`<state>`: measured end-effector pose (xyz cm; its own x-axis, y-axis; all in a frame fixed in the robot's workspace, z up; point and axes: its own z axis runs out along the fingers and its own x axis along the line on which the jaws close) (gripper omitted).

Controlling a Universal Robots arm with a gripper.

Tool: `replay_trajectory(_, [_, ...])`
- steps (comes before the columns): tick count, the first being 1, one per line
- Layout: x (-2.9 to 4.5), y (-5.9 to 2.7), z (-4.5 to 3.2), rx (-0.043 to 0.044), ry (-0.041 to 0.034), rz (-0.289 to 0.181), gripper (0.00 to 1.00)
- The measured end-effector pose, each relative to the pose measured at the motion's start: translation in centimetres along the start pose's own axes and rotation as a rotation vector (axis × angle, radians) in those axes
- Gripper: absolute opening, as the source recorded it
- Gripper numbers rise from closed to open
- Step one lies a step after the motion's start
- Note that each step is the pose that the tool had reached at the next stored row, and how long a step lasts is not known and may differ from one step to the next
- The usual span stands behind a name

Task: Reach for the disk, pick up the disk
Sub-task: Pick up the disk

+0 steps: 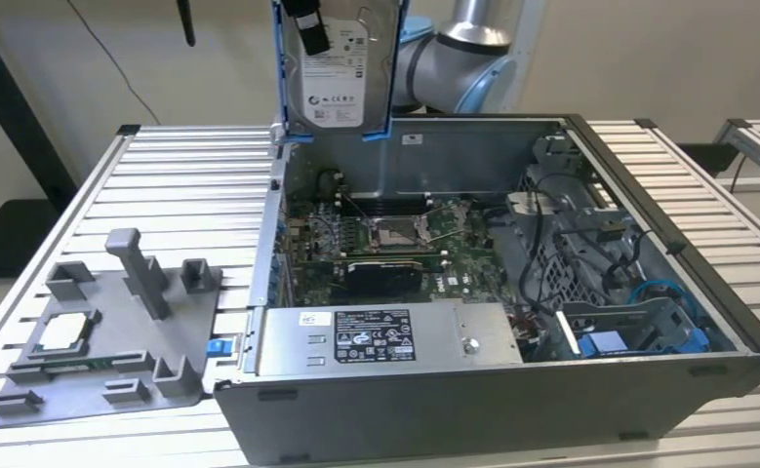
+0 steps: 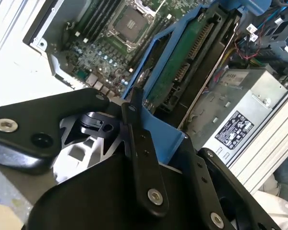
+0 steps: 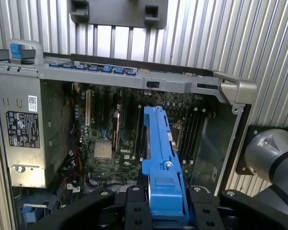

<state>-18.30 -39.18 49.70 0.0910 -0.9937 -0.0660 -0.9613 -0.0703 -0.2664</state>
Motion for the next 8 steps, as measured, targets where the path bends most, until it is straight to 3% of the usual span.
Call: replay_trajectory(8, [0.07, -0.78, 0.22, 0.0001, 0.0, 0.0, 0.0])
